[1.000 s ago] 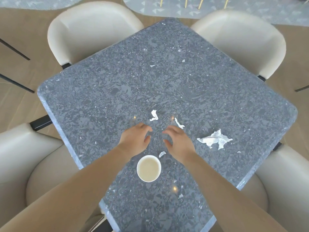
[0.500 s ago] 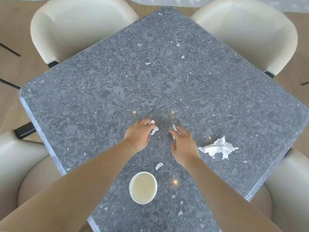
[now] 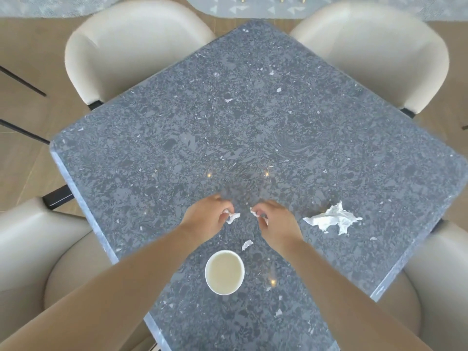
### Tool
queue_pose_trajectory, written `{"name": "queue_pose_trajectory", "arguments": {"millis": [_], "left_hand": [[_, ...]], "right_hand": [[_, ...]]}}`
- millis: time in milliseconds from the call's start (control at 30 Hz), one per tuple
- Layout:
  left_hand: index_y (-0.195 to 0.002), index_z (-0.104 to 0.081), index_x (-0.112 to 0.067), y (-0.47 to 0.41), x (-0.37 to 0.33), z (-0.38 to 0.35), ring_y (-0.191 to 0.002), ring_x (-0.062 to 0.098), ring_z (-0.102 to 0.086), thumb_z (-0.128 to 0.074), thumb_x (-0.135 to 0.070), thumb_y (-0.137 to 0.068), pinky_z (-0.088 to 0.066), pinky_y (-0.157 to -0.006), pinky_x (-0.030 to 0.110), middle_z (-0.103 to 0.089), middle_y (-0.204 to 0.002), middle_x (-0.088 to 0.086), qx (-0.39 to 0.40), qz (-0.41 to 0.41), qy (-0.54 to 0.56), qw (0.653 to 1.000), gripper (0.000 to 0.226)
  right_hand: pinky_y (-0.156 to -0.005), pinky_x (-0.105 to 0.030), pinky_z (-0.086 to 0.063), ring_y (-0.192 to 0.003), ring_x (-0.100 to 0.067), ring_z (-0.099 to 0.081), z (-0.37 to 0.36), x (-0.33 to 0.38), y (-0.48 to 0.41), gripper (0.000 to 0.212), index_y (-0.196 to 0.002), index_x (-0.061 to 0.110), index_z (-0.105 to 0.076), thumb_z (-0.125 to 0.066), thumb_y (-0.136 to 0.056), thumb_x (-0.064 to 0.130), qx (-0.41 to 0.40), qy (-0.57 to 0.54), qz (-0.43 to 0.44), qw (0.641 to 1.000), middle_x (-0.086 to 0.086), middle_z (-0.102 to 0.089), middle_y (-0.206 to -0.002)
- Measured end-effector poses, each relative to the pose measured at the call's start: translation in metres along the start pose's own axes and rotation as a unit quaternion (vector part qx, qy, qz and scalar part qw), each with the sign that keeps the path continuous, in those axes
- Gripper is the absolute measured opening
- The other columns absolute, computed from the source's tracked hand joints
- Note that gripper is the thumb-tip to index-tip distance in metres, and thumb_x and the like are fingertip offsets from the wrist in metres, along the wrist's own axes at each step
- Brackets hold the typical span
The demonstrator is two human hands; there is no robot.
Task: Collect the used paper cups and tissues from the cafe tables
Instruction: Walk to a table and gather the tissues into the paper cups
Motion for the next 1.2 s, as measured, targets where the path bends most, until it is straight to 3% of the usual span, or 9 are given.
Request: {"name": "queue_pose_trajectory", "arguments": {"millis": [167,300,400,600,700,800,1033,1200], "left_hand": [[-0.101,-0.065,-0.027,0.042,-0.021,0.025,-0.086,0.015,-0.059,-0.055,-0.03,-0.092,-0.05,-0.071,0.031,-0.062,-0.096,-0.006,-0.058,-0.008,0.028,0.998,0.014],[-0.097,-0.065,-0.03,0.08,-0.032,0.03,-0.087,0.012,-0.058,-0.057,-0.033,-0.089,-0.048,-0.068,0.028,-0.062,-0.092,-0.01,-0.09,0.02,0.043,0.995,0.012],[-0.098,-0.065,-0.033,0.104,-0.032,0.025,-0.089,0.009,-0.058,-0.057,-0.036,-0.089,-0.041,-0.065,0.023,-0.064,-0.093,-0.013,-0.091,0.045,0.032,0.994,0.013],[-0.115,-0.061,-0.037,0.139,-0.022,0.005,-0.098,0.008,-0.058,-0.057,-0.033,-0.09,-0.046,-0.077,0.024,-0.062,-0.11,-0.017,-0.049,0.07,0.024,0.996,0.026],[-0.118,-0.058,-0.038,0.147,-0.022,0.0,-0.095,0.008,-0.059,-0.057,-0.033,-0.09,-0.043,-0.073,0.022,-0.06,-0.116,-0.018,-0.038,0.067,0.002,0.997,0.029],[-0.119,-0.057,-0.036,0.15,-0.023,-0.002,-0.094,0.007,-0.059,-0.06,-0.031,-0.088,-0.042,-0.07,0.021,-0.057,-0.119,-0.017,-0.04,0.063,0.001,0.997,0.031],[-0.132,-0.043,-0.038,0.149,-0.025,-0.012,-0.124,0.01,-0.041,-0.065,-0.032,-0.084,-0.048,-0.082,0.03,-0.028,-0.143,-0.014,-0.015,0.061,-0.028,0.998,0.053],[-0.141,-0.031,-0.035,0.138,-0.036,-0.017,-0.126,0.016,-0.041,-0.066,-0.035,-0.082,-0.049,-0.09,0.038,-0.028,-0.145,-0.011,0.004,0.062,-0.025,0.998,0.068]], "right_hand": [[-0.066,-0.022,-0.049,-0.068,-0.009,-0.056,0.023,0.034,0.029,0.017,-0.092,0.014,-0.068,-0.063,-0.081,0.003,-0.076,-0.108,0.048,0.99,0.003,-0.065,-0.088],[-0.064,-0.008,-0.044,-0.063,-0.007,-0.056,0.024,0.055,0.052,0.014,-0.087,0.011,-0.069,-0.068,-0.077,0.002,-0.08,-0.141,0.065,0.985,0.004,-0.063,-0.082],[-0.065,-0.01,-0.044,-0.067,-0.01,-0.057,0.016,0.063,0.07,0.014,-0.086,0.01,-0.069,-0.068,-0.075,0.001,-0.058,-0.147,0.06,0.986,0.005,-0.06,-0.082],[-0.075,-0.025,-0.051,-0.078,-0.013,-0.061,-0.01,0.07,0.098,0.023,-0.094,0.015,-0.068,-0.059,-0.079,0.0,0.006,-0.125,0.042,0.991,0.0,-0.066,-0.094],[-0.08,-0.03,-0.053,-0.083,-0.015,-0.062,-0.016,0.067,0.104,0.023,-0.097,0.016,-0.068,-0.061,-0.08,0.002,0.013,-0.117,0.019,0.993,-0.002,-0.067,-0.098],[-0.083,-0.031,-0.052,-0.087,-0.019,-0.063,-0.017,0.066,0.109,0.027,-0.101,0.019,-0.067,-0.062,-0.08,0.002,0.011,-0.115,0.015,0.993,-0.002,-0.066,-0.104],[-0.085,-0.025,-0.049,-0.096,-0.014,-0.06,-0.014,0.061,0.116,0.03,-0.102,0.016,-0.065,-0.058,-0.079,-0.002,-0.012,-0.098,0.038,0.994,0.001,-0.064,-0.11],[-0.081,-0.027,-0.051,-0.094,-0.01,-0.059,-0.006,0.04,0.117,0.027,-0.1,0.022,-0.066,-0.059,-0.081,0.004,-0.019,-0.096,0.017,0.995,0.008,-0.063,-0.107]]}}
Point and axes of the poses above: each hand's wrist, its own y-axis away from the middle knuckle, its own z-axis out of the back of the hand, x = y × z, the point moved 7 cm from there along -y, towards the middle knuckle
